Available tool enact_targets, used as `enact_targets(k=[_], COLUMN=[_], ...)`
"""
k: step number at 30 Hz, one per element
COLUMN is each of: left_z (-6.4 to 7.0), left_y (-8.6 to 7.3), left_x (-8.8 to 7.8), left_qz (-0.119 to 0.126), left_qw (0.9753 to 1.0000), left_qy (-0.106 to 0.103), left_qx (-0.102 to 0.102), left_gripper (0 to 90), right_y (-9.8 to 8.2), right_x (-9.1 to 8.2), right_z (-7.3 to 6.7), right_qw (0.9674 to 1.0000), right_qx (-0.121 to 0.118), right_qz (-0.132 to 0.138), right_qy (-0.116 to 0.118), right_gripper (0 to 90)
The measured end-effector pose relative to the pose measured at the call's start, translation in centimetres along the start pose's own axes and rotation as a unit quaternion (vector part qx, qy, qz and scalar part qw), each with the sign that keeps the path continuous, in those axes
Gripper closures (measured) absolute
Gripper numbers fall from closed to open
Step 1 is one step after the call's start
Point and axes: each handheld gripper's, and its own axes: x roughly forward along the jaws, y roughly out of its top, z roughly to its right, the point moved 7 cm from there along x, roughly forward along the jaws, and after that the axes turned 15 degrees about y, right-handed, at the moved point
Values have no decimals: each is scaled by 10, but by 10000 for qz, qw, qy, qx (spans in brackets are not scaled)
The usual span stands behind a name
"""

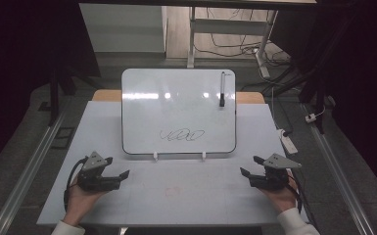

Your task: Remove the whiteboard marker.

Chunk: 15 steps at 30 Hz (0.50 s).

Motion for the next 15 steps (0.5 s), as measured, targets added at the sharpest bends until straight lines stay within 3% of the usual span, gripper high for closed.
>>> enact_targets(k=[6, 15], left_z=[-1, -1], left_y=[0, 0], left_x=[2, 6], left_qz=[-30, -20], left_qw=[10000, 10000], left_qy=[4, -15], left_qx=[-24, 47], left_gripper=[198, 200], right_y=[19, 75], right_x=[-2, 5], right_z=[0, 5], right_qw=[9999, 9990], right_qx=[44, 11], right_qz=[116, 337], right_qy=[-70, -302], right_gripper=[309, 326])
